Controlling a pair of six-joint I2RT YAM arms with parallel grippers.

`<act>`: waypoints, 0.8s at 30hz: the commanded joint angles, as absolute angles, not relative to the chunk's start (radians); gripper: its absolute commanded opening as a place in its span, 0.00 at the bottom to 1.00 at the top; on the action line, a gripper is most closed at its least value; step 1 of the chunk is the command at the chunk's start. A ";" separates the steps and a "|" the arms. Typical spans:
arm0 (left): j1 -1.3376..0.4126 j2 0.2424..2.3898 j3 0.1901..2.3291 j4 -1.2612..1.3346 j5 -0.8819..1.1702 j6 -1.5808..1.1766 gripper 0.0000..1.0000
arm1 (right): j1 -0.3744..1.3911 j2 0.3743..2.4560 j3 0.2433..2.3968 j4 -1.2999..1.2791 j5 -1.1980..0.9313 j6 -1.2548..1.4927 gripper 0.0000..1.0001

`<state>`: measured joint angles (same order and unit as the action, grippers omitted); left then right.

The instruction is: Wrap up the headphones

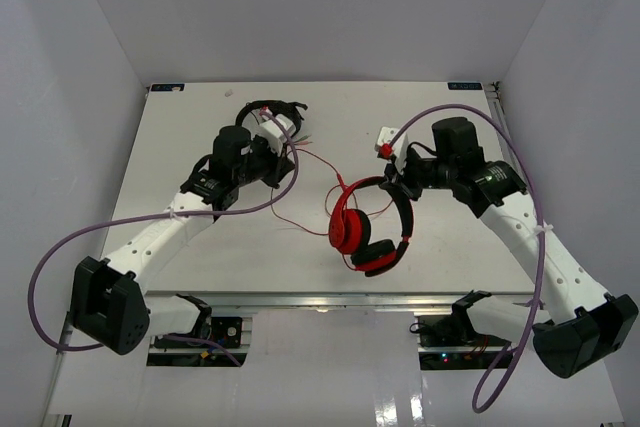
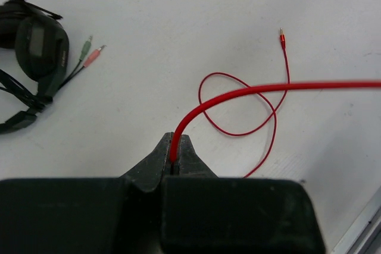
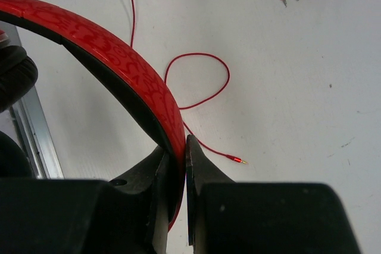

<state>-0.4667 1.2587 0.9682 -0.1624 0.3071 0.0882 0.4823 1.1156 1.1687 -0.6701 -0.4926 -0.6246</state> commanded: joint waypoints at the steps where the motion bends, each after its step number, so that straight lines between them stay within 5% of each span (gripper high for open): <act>1: -0.462 1.209 0.881 0.008 0.430 -0.028 0.01 | 0.385 1.174 1.292 -0.644 -0.738 -0.470 0.08; 10: -0.462 1.238 0.694 0.309 0.534 -0.181 0.04 | 0.268 1.285 1.494 -0.616 -0.879 -0.256 0.08; 24: -0.482 1.355 0.566 0.562 0.593 -0.308 0.05 | 0.180 1.303 1.526 -0.489 -0.875 0.012 0.08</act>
<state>-0.4700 1.3283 0.5977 0.4937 0.5743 -0.2700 0.2006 1.3109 1.4700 -0.6018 -0.8124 -0.1382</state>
